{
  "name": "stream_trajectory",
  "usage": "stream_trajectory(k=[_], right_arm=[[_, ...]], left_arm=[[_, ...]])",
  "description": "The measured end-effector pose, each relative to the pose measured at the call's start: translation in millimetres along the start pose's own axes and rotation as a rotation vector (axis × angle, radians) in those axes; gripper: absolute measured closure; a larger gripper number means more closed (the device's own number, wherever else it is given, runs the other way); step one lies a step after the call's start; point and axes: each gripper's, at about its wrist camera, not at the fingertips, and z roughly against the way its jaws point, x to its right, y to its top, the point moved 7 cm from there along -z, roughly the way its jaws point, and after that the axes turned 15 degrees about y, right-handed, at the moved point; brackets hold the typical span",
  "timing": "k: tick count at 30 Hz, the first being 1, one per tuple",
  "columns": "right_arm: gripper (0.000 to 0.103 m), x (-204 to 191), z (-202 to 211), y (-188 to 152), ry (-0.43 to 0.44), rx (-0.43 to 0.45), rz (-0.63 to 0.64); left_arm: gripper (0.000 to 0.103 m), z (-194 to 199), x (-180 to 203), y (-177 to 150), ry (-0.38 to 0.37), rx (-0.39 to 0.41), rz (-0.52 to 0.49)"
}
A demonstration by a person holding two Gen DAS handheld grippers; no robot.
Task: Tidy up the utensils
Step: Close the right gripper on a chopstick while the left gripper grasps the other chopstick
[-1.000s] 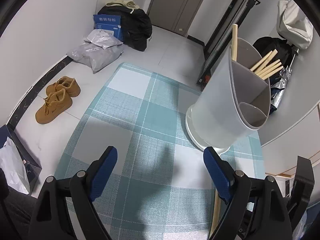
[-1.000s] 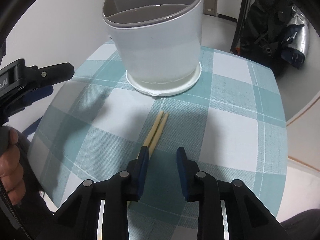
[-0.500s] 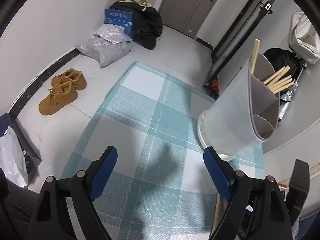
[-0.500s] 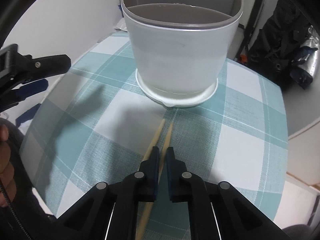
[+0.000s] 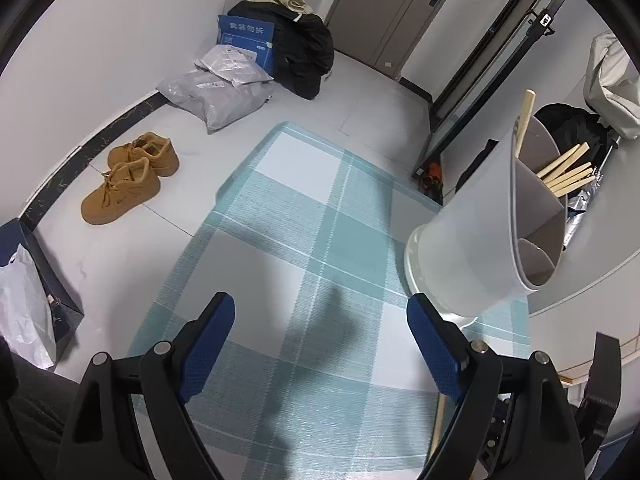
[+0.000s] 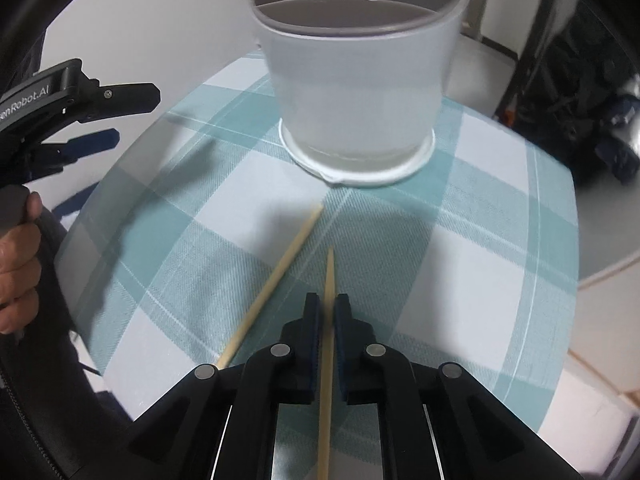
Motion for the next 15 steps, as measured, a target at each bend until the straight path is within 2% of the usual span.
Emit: stream_trajectory(k=[8, 10, 15], right_arm=[[0.095, -7, -11, 15, -0.042, -0.003, 0.051], [0.099, -5, -10, 15, -0.031, 0.009, 0.032], [0.1, 2, -5, 17, 0.022, 0.057, -0.024]], left_arm=[[0.018, -9, -11, -5, 0.041, -0.018, 0.01], [0.018, -11, -11, -7, 0.052, -0.023, 0.002], [0.018, -15, -5, -13, 0.057, -0.035, -0.042]])
